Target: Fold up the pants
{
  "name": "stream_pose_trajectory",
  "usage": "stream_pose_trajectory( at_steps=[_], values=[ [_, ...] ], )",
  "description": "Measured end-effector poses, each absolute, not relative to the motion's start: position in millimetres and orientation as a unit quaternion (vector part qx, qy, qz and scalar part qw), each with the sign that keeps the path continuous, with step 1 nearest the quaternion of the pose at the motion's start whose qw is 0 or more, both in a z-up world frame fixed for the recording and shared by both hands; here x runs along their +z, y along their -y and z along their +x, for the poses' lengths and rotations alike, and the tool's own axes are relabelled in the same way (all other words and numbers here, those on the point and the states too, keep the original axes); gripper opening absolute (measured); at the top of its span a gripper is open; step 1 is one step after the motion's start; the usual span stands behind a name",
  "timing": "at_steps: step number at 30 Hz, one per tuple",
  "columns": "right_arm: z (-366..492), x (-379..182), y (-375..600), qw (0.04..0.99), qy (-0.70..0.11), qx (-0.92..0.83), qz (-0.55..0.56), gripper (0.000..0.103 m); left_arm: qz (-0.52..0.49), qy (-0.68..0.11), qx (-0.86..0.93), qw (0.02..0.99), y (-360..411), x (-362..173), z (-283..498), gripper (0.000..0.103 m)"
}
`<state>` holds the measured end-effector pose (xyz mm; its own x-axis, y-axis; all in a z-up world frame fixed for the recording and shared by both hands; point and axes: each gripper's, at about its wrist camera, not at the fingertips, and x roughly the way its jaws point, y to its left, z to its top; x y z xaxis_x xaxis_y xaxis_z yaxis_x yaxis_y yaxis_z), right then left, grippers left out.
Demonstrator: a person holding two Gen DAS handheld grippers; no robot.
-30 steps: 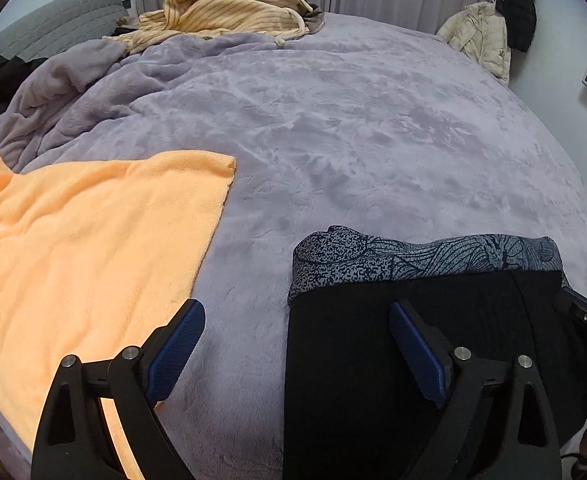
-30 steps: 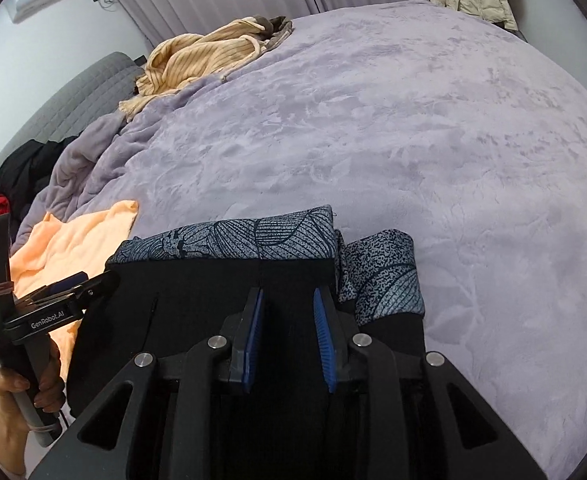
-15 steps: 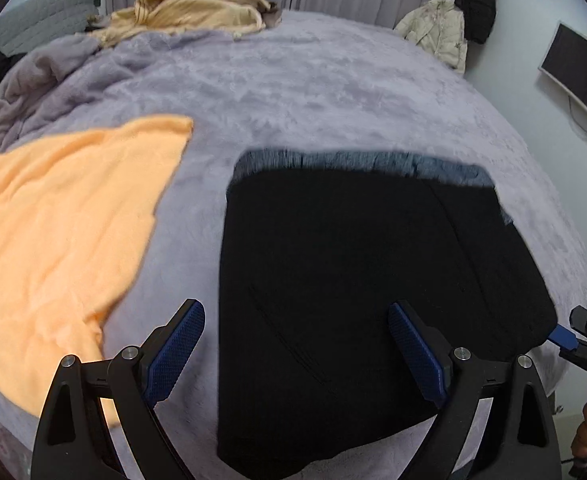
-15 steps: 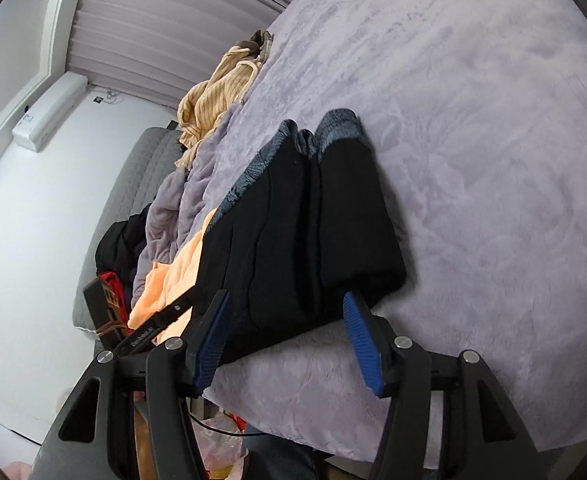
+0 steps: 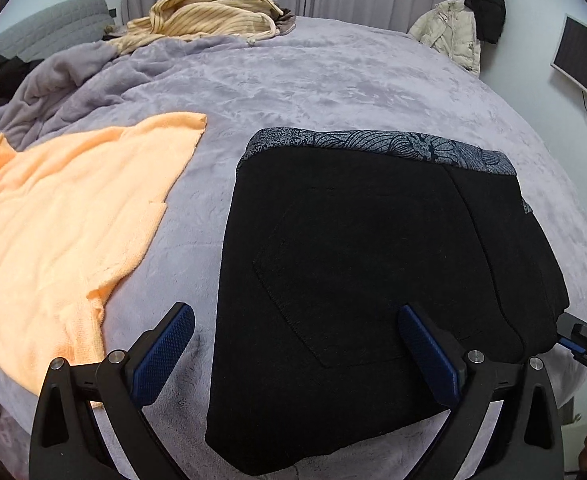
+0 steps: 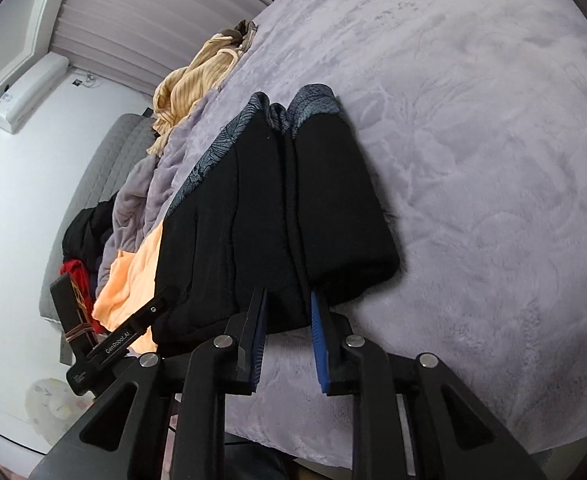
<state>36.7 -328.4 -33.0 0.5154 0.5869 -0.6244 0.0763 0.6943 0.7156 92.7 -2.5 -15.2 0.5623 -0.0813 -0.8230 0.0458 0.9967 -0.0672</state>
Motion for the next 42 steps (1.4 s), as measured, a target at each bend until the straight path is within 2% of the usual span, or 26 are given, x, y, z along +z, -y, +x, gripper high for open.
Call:
stream_pose_trajectory(
  at_steps=[4, 14, 17, 28, 31, 35, 42],
  values=[
    [28, -26, 338, 0.799, -0.459, 0.15, 0.358, 0.026, 0.003, -0.462, -0.031, 0.886, 4, -12, 93, 0.102],
    [30, 6, 337, 0.833, -0.438, 0.127, 0.313, 0.027, 0.015, -0.46, -0.021, 0.888, 5, -12, 94, 0.102],
    [37, 15, 326, 0.843, -0.433, 0.13, 0.294, 0.033, 0.015, -0.461, -0.019, 0.887, 6, -12, 94, 0.102],
    [53, 34, 283, 0.867, -0.438, 0.13, 0.198, 0.047, 0.023, -0.462, -0.005, 0.887, 9, -10, 94, 0.102],
    [57, 28, 270, 0.866, -0.453, 0.129, 0.165, 0.063, 0.023, -0.462, -0.003, 0.887, 9, -10, 93, 0.102],
    [58, 9, 261, 0.866, -0.469, 0.108, 0.133, 0.065, 0.025, -0.462, -0.003, 0.887, 10, -11, 92, 0.102],
    [53, 12, 257, 0.87, -0.466, 0.11, 0.121, 0.067, 0.028, -0.461, 0.002, 0.887, 11, -10, 92, 0.102]
  ],
)
